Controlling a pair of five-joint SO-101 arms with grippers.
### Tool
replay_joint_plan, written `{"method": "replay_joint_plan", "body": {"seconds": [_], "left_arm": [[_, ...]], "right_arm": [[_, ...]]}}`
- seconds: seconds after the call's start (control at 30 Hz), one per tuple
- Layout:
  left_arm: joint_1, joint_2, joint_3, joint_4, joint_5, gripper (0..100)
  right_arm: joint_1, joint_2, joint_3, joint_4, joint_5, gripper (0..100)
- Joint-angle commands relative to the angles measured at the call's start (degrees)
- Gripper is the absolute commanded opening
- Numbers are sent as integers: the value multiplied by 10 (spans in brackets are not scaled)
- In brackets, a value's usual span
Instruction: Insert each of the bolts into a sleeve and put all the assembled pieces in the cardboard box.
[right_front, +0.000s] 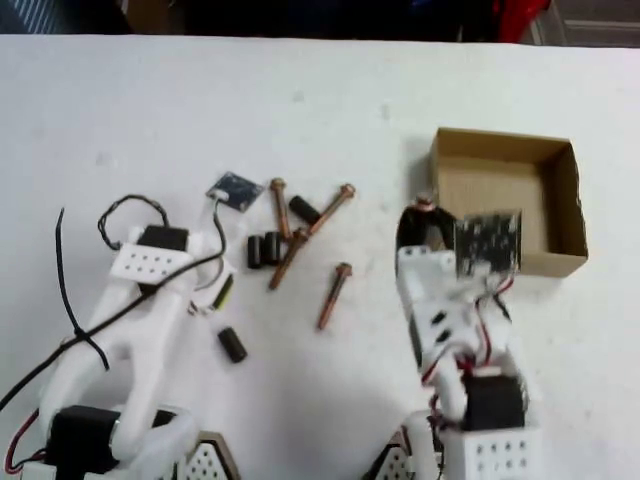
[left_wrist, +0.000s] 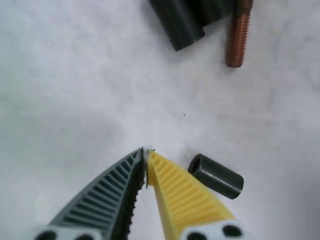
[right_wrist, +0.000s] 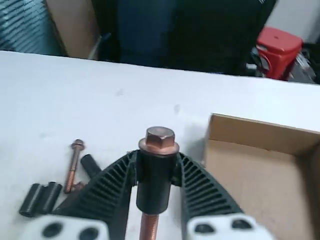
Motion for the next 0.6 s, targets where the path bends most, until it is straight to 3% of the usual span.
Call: {"method": "replay_joint_plan", "body": {"seconds": [0.0,0.23,0.57], "left_arm": [[-5,-6,-4,-11,12,45],[-5,-6,-4,-10,14,45],[-5,-6,-4,-12,14,45]], "right_arm": [[55,128,-109,-25,8,16],[129,359,-222,-72,9,16],[173,650,-377,-111,9,16]]}}
